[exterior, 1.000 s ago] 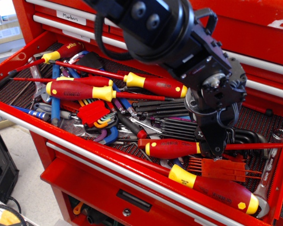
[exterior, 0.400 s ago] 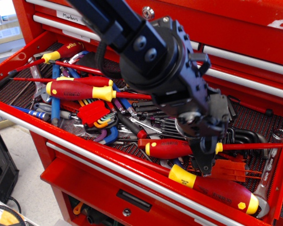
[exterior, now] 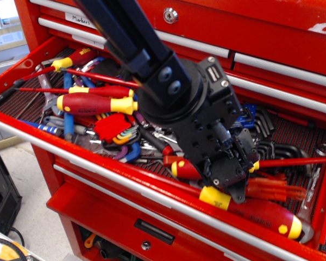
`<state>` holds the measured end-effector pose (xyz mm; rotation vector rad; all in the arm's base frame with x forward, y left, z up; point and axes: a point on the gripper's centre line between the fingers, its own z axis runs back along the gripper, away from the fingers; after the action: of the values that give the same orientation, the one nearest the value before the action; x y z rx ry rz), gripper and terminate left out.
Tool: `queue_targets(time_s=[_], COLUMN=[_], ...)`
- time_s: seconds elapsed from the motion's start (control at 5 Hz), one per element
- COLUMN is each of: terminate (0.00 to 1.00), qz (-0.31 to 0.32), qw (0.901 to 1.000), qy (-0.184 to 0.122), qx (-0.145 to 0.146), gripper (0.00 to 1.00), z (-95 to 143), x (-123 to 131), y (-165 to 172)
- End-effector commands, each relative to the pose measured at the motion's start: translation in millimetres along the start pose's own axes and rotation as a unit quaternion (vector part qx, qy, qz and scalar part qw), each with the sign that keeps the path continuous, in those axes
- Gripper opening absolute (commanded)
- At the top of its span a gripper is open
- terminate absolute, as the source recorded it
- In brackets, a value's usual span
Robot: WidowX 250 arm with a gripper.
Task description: Pick up red srewdriver
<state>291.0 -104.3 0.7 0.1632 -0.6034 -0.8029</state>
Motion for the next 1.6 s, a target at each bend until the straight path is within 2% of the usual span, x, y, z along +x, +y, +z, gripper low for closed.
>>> queue_targets(time_s=[0.0,0.2,0.4,0.6,0.8,1.0,1.2,1.4], terminate=[0.0,0.0,0.0,0.0,0.0,0.0,0.0,0.0], qz=[0.028,0.071,0.06,0.033,-0.001,-0.058,-0.096,-0.135], qw=[0.9976,0.9916,0.9898,0.9858,0.9817,0.9771,0.972,0.9688], qy=[0.051,0.089,0.116,0.154,0.187,0.204,0.214,0.207], qx=[-0.036,-0.061,-0.056,-0.058,-0.037,-0.016,-0.019,-0.022], gripper=[0.0,0.0,0.0,0.0,0.0,0.0,0.0,0.0], z=[4.9,19.0,34.1,54.9,76.5,104.5,130.4,154.6], x=[-1.6,9.0,16.6,23.5,30.7,34.7,35.4,42.3], y=[0.0,-0.5,6.3,30.2,42.0,59.2,83.8,115.0])
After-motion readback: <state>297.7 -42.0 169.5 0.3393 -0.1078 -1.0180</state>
